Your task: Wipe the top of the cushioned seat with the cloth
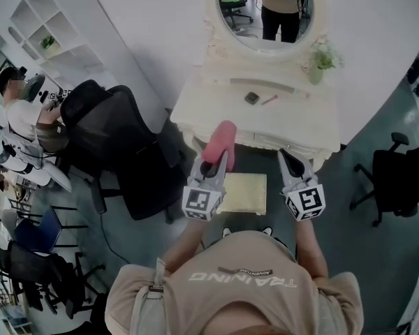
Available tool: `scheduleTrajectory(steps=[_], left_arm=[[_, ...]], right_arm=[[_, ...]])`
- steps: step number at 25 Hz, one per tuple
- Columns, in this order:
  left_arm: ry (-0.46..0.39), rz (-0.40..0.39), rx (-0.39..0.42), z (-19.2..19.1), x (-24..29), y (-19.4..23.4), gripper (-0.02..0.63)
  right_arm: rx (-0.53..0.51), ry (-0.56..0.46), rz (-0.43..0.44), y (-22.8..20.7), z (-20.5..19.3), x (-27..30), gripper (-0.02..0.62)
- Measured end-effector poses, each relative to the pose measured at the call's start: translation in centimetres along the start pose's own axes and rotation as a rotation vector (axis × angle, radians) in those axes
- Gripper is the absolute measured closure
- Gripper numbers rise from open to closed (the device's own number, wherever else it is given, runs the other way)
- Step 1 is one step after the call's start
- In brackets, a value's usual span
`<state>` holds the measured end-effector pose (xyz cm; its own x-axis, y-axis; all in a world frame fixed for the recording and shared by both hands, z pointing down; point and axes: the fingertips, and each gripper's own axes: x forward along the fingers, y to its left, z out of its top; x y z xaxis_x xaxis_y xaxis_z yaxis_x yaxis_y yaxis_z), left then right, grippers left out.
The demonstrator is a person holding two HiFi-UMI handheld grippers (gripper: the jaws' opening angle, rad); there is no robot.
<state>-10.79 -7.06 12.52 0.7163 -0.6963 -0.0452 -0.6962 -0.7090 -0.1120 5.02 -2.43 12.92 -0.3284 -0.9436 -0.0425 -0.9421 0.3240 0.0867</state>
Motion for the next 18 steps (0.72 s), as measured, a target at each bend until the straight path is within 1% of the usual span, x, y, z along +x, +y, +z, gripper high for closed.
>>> scheduleTrajectory(steps=[3,11,15,18], left_arm=[[0.002,0.007,0.008,0.1,0.0,0.4,0.574],[0.024,0.001,-0.003,-0.6,0.2,0.9,0.574],[0.022,-0.002,-0.009,-0.4,0.4,0.8,0.574],[0.021,-0.01,-0.008,-0.2,0.5,0.4,0.574]], right_arm=[[0.033,0.008,0.008,0.0,-0.5,0.4,0.592],[0.051,0.025,0.037,0.5,-1.1,1.4,0.592],[0.044,0.027,0.036,0.2,-0.9,1.2,0.591],[0.033,0.013,0.062,0.5,-0.5,0.8,0.592]])
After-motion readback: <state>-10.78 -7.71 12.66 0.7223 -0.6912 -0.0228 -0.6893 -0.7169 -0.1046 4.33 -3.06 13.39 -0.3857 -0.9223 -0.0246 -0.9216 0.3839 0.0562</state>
